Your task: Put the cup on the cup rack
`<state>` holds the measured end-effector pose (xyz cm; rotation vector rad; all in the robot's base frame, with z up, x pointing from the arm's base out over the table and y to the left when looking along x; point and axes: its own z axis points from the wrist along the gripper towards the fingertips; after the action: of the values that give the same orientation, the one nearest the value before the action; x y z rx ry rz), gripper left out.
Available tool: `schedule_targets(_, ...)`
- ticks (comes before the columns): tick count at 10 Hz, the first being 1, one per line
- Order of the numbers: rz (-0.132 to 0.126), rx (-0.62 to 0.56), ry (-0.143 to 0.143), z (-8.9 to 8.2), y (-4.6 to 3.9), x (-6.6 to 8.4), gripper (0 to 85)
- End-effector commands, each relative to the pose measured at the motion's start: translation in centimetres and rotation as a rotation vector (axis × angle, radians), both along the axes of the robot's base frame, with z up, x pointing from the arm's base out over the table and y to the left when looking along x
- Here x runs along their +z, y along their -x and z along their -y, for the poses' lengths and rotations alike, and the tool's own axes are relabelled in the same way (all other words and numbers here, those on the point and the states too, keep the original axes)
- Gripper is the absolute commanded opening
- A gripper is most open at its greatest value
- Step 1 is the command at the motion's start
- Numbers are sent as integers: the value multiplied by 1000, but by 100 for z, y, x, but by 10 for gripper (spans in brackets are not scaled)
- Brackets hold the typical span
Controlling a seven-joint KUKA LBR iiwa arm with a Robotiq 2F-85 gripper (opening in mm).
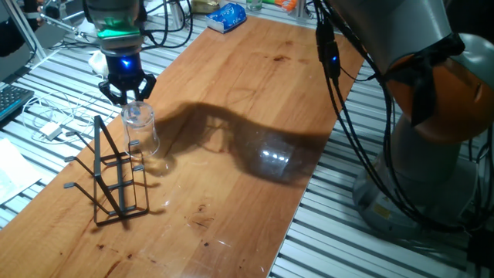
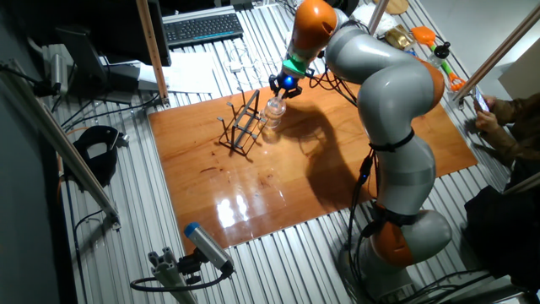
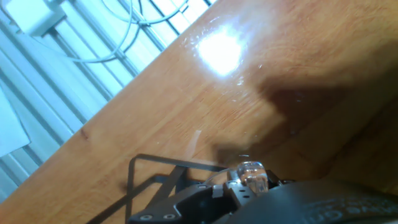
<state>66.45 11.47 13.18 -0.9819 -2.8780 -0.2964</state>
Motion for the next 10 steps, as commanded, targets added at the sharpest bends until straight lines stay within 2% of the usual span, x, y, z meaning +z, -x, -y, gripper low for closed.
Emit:
schedule_targets(1, -2, 1, 2, -1, 1, 6, 0)
schedule_targets(3, 6, 3, 8, -3, 3, 0, 0)
schedule_targets(4, 22, -9, -8, -8, 7, 3, 170)
schedule_targets(6, 17, -20, 5, -19, 16, -1, 170)
schedule_targets(7, 12, -20, 9, -21, 19, -3, 340)
schedule_targets(10, -10, -11, 16, -20, 15, 13, 340)
